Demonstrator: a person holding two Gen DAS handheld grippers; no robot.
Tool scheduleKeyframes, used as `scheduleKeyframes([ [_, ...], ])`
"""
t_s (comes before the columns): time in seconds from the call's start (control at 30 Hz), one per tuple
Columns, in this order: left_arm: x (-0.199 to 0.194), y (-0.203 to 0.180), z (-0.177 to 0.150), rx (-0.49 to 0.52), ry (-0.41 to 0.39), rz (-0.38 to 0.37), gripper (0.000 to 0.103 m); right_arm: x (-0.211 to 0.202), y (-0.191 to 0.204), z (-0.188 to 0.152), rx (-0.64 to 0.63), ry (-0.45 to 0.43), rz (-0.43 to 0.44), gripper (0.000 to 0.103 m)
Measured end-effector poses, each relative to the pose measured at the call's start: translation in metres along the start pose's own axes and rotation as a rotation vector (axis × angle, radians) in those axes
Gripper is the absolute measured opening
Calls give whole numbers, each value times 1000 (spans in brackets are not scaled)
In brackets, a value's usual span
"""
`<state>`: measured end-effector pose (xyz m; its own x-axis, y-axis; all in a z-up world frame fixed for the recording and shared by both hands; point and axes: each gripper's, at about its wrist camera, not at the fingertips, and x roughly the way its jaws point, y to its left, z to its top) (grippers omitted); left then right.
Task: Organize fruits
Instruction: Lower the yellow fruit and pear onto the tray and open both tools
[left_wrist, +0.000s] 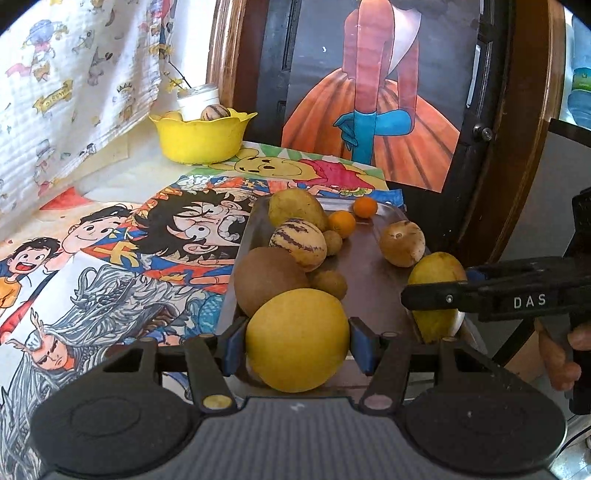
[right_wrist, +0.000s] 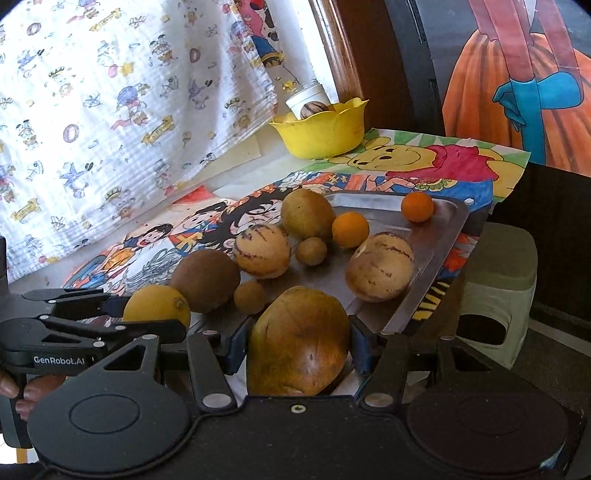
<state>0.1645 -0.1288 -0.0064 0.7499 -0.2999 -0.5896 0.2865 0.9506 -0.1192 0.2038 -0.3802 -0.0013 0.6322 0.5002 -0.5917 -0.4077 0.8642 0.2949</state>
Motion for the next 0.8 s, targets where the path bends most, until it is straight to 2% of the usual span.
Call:
scheduleKeyframes([
  [0.3,11,4,3,-16,7,0,62,12,-5,5,23,-36,1,57],
  [0.8,10,5,0,-54,-8,9,63,4,-9,-11,101,-120,-5,58],
])
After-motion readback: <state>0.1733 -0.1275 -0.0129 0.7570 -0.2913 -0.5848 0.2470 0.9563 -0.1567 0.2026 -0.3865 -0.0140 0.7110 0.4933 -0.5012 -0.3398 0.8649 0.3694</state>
